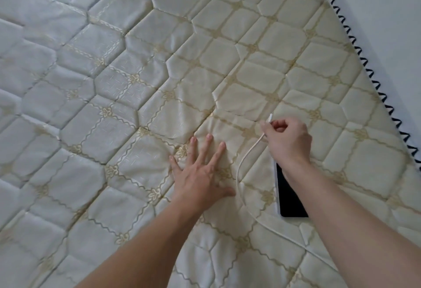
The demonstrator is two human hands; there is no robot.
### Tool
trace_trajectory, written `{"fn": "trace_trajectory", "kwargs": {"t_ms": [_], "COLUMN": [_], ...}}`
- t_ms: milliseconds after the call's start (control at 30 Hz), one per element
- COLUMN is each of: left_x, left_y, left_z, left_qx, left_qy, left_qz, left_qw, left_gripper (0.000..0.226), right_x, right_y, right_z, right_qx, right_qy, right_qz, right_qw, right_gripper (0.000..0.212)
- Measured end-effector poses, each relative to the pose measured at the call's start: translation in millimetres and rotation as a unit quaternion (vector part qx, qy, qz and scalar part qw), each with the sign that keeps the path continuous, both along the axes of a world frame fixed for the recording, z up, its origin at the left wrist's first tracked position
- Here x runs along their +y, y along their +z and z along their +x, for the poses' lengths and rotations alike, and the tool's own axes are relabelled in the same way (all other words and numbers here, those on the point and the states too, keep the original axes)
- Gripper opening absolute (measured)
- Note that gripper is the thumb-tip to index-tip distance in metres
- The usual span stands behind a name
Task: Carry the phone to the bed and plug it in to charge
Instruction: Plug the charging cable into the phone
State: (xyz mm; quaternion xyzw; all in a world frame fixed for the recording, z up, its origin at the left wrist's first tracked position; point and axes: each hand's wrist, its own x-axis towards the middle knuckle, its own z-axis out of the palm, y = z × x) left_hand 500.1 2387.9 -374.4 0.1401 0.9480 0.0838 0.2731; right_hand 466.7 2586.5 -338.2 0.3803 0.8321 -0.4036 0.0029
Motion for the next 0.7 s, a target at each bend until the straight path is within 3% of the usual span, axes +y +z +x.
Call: {"fn": "trace_trajectory", "kwargs": {"t_ms": [167, 267, 400, 500, 700], "left_x": [8, 22, 65, 101, 123], "left_y": [8, 13, 21, 23, 14], "left_z": [-2, 4, 27, 39, 45], "left_qx": [-0.017, 0.006, 0.070, 0.065, 0.034], "left_qy": [0.000, -0.012, -0.125, -0.196, -0.285], "left_qz": [-0.033, -0.020, 0.052, 0.083, 0.021], "left_qw": [0.999, 1.000, 0.988, 0.975, 0.958], "left_gripper": [0.117, 0.103, 0.080, 0.074, 0.080], "right_x": [19, 30, 42, 49, 49], "right_y": [12, 13, 7, 3, -2], "right_z": [90, 137, 189, 216, 242], "right_qx": [-0.022, -0.054, -0.078, -0.081, -0.055], "right_qy": [-0.067, -0.080, -0.090, -0.069, 0.024], "right_qz": [-0.084, -0.104, -0.085, -0.054, -0.011], "right_qw": [0.994, 0.990, 0.989, 0.993, 0.998], "right_gripper": [0.022, 0.019, 0.018, 0.012, 0.015]}}
